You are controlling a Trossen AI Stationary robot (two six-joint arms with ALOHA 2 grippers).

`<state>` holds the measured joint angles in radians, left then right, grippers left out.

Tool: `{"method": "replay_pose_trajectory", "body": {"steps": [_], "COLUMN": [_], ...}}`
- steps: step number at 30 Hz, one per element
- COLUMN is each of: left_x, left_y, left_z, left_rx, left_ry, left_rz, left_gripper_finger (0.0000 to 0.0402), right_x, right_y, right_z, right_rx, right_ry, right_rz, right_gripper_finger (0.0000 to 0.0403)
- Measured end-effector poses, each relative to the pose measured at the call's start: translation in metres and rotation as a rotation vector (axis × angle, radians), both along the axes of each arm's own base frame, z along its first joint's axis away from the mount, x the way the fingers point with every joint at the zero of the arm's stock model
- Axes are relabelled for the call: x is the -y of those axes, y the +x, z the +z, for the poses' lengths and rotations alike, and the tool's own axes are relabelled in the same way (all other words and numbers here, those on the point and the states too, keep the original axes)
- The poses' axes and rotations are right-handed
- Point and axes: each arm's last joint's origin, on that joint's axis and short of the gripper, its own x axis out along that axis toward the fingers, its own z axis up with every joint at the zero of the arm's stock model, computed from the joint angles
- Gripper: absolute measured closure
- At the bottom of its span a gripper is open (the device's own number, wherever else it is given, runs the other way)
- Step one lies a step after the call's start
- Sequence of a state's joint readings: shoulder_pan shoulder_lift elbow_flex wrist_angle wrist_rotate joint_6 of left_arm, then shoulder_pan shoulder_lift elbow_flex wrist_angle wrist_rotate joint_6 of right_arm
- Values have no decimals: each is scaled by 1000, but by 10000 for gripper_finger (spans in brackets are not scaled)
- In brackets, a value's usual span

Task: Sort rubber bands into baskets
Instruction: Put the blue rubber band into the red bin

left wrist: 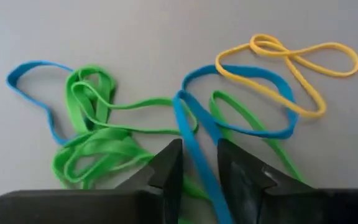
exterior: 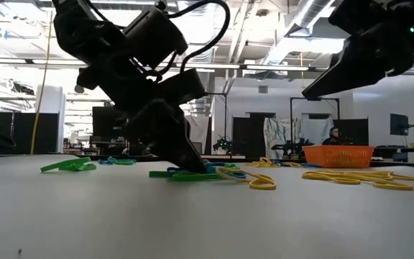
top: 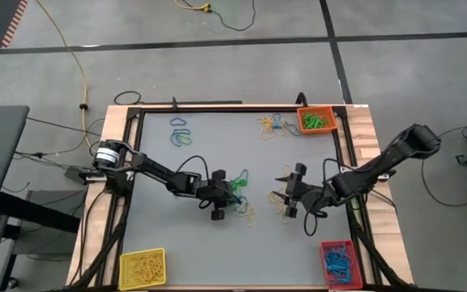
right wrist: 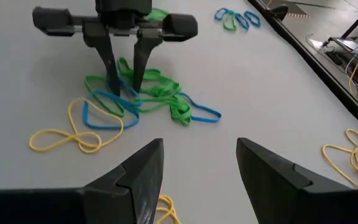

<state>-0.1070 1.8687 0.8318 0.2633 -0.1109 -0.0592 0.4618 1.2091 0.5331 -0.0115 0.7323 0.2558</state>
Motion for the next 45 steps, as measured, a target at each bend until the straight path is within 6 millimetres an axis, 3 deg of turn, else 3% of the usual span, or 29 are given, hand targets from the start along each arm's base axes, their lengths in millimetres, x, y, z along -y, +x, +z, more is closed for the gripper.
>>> {"method": "replay_pose_trajectory", "body": {"steps": [7,17,22,30,39,45], "left_x": [0,0,-2,1,3,8], "left_y": [7,15,18,24,26,24], "left_z": [11,25,47,82,86,85], "left_rx": [34,-67,-59,76,91,73], "left_ry": [53,135,198,234,245,237], "left_rz": [-40,-34,-14,-35,-56,-94], "left_gripper_finger": [395,400,401,401,401,401], "right_x": [3,4,0,5,9,9], "right_y": [7,18,32,55,81,87], "right_z": [-10,-7,-11,-28,-33,-36], "right_rx": [-27,17,71,146,185,164], "right_ry": [-14,57,85,122,172,165], "right_rz": [-23,54,146,156,191,190], "right_gripper_finger": [173,173,173,173,173,173]}}
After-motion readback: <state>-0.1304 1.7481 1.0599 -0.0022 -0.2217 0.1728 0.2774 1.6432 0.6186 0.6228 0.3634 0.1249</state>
